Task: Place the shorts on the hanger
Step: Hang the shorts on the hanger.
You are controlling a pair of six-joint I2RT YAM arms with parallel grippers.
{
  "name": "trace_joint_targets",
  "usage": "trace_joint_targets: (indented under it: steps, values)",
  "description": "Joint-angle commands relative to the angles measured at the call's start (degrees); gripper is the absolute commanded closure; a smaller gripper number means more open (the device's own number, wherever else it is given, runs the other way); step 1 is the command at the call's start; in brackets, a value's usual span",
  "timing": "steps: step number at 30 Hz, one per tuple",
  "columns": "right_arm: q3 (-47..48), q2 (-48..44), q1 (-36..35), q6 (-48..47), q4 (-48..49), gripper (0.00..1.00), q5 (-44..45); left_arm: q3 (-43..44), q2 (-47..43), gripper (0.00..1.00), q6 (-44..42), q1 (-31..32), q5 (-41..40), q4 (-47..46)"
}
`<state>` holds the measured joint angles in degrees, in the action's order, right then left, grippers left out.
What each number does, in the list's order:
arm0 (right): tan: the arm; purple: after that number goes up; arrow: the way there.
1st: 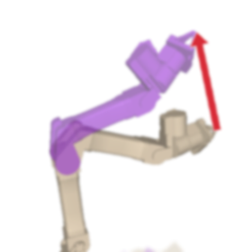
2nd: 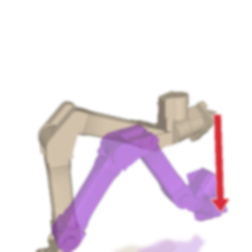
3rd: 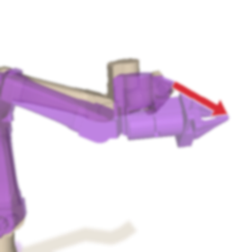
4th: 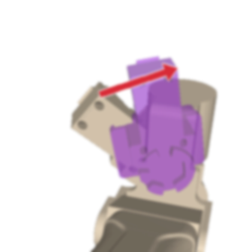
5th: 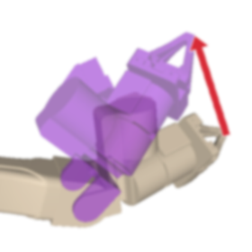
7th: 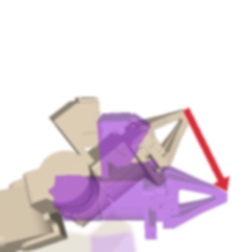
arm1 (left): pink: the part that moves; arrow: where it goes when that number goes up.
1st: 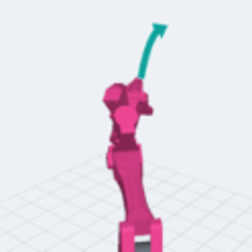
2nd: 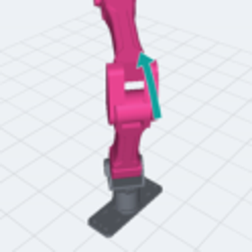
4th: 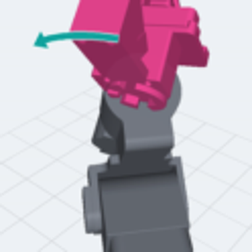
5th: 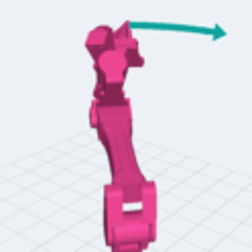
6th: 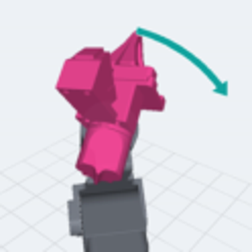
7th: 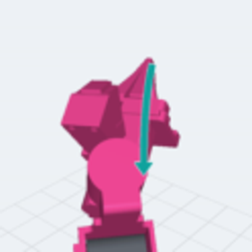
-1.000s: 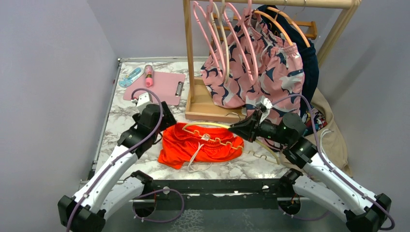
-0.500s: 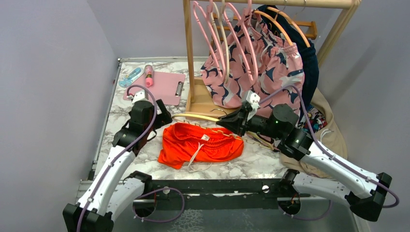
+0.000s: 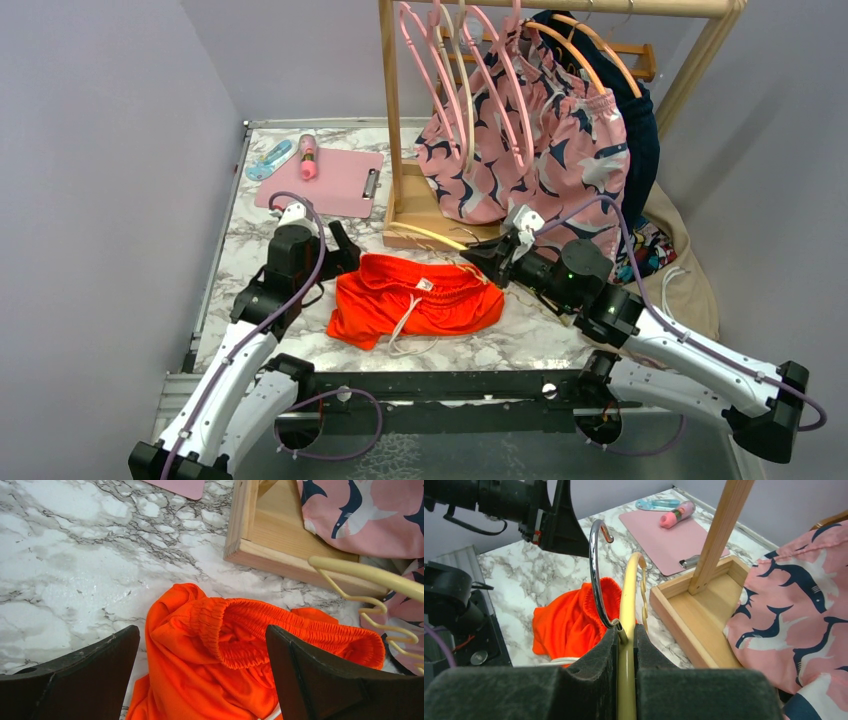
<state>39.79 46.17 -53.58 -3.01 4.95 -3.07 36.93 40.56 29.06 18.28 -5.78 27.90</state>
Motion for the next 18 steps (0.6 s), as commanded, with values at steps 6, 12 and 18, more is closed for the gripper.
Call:
trace_joint_targets:
  steps: [6, 12, 18]
  values:
    - [3.54, 3.54, -0.38, 8.10, 1.89, 0.99, 10.82, -1.94, -0.93, 0.01, -0.23, 0.24, 5.04, -4.78]
    - [6.32, 6.36, -0.38, 9.90, -0.98, 0.99, 10.26, -2.74, -0.07, 0.01, -0.54, 0.78, 6.03, -5.60]
    - [6.40, 6.73, -0.34, 4.92, -3.64, 0.99, 0.67, -3.12, 2.41, 0.09, -0.37, 0.78, 5.08, -5.35]
